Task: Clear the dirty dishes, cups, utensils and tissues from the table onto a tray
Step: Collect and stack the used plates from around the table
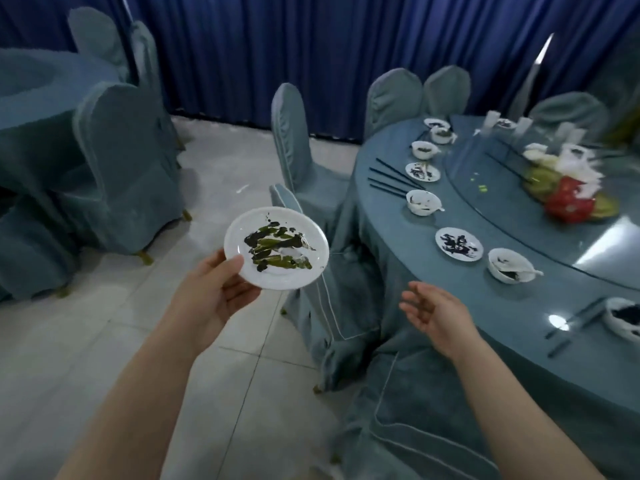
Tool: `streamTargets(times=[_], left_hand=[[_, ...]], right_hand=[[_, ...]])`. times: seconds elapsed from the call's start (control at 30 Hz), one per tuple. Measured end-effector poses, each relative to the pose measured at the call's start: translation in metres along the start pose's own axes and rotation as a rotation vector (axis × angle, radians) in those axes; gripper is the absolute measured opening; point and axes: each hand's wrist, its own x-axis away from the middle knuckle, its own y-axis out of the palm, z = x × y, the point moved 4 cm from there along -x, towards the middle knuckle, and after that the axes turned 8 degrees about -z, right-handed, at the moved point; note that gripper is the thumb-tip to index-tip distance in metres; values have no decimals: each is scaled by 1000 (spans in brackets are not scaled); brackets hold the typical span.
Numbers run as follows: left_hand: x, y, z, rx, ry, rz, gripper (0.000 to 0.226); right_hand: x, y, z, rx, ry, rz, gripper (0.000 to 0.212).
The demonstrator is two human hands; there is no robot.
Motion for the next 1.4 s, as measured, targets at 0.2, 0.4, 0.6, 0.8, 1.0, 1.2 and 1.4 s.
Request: streamTargets(times=[0.2,0.4,0.6,0.8,1.0,1.2,1.4], left_hand=[[-78,24,19,-23,-29,-151,21],[-187,43,28,-59,-67,-193,21],[-285,50,31,-101,-102,-175,21],[-349,59,23,-109,-174,-162,21],[-394,62,15,-139,-224,-192,22],[-433,65,7,-110,-292,-223,23],[-476,63,6,-76,-374,-338,17]], right_hand=[[-31,-34,-10,-29,5,234,10],[-118,-73,-19,-73,52,433,2],[-219,-99,-27,-50,139,579,14],[-266,-117,-34,-426,193,756,44],[-282,-135,-37,-379,172,924,47],[-285,-114,-33,-457,243,960,4],[-267,-67,-34,-428,100,901,8]])
